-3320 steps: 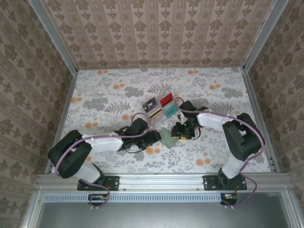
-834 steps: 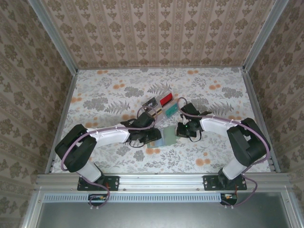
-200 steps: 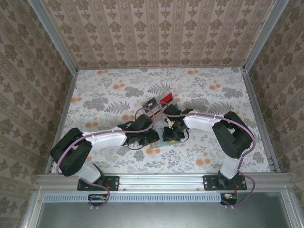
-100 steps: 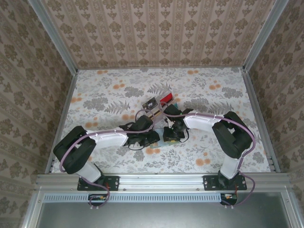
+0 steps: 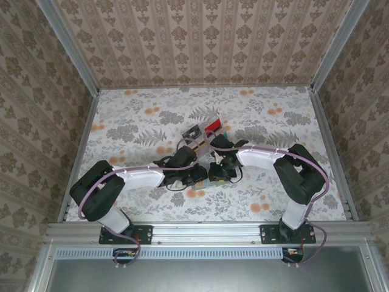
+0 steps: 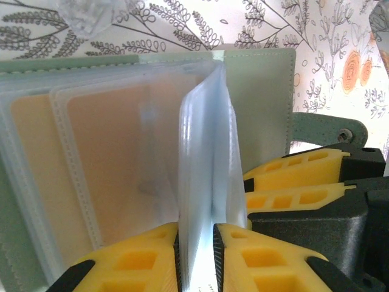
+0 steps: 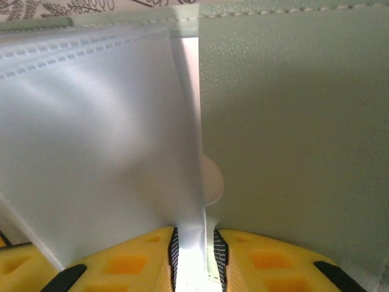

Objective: Take the credit cards out of the card holder

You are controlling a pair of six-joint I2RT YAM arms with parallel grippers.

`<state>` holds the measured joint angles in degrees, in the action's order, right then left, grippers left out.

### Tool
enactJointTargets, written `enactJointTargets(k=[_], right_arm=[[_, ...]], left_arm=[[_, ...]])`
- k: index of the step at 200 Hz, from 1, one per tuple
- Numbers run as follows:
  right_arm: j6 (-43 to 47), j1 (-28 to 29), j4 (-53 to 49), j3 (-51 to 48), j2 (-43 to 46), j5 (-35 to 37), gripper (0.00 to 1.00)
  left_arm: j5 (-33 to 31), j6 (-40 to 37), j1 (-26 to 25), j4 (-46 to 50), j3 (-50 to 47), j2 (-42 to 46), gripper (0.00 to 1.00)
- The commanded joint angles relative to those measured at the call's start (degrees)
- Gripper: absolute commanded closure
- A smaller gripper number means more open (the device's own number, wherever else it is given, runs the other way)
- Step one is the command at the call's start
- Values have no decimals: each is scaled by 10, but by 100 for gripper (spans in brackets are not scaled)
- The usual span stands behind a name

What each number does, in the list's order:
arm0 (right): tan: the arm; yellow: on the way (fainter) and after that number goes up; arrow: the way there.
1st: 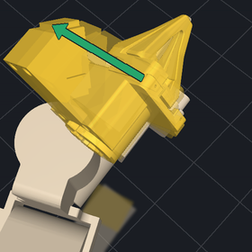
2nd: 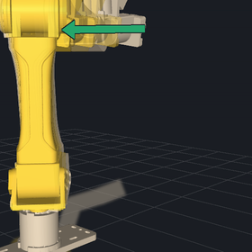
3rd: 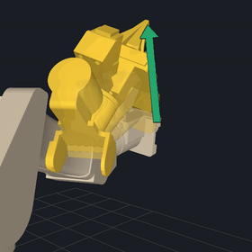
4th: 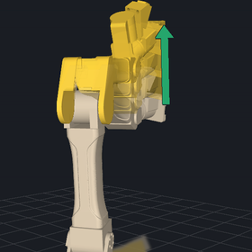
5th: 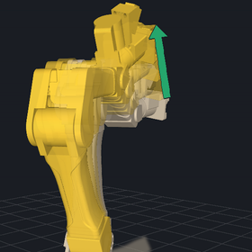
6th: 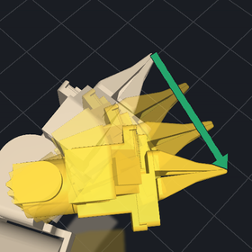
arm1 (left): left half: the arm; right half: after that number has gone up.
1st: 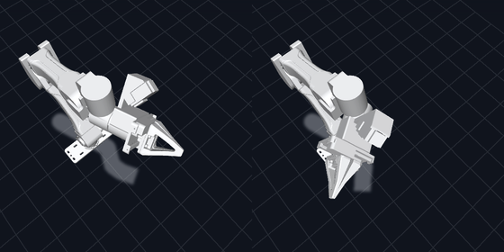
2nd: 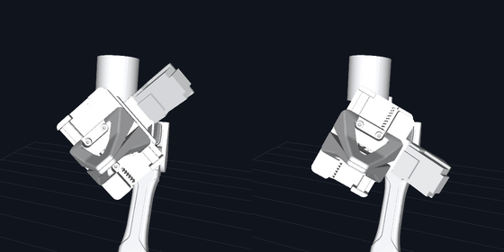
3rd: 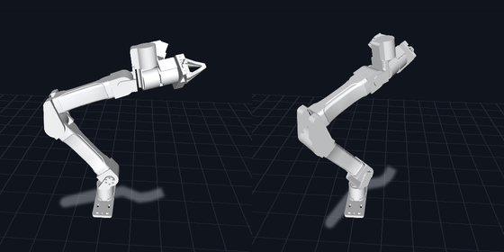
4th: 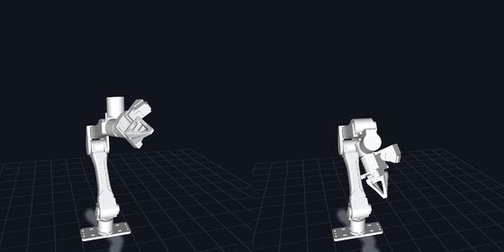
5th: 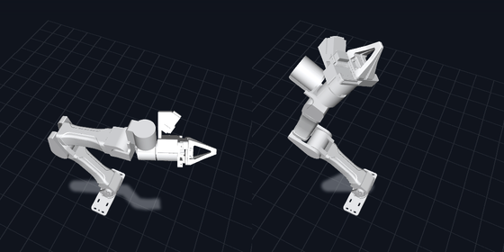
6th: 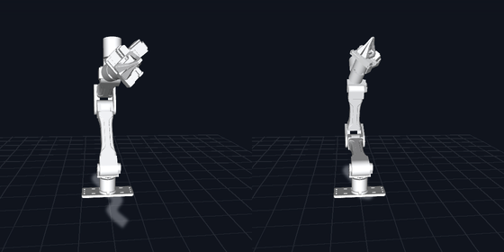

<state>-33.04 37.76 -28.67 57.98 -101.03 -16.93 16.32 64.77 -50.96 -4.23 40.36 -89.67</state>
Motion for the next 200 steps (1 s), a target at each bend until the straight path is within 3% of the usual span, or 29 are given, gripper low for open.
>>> enactJointTargets(k=[1,39,114,140,200], right_arm=[[-8,-3,35,-21,19,35,69],[-17,-6,41,-41,103,56,59],[-36,-37,21,-104,230,167,57],[-32,-43,36,-117,267,164,56],[-23,-43,56,-123,288,130,55]], left_arm=[[12,-22,0,-33,-2,14,76],[21,-27,1,-54,-6,18,70],[62,-26,0,-115,37,-31,57],[71,-26,0,-118,55,-54,49],[55,-19,3,-112,49,-51,40]])
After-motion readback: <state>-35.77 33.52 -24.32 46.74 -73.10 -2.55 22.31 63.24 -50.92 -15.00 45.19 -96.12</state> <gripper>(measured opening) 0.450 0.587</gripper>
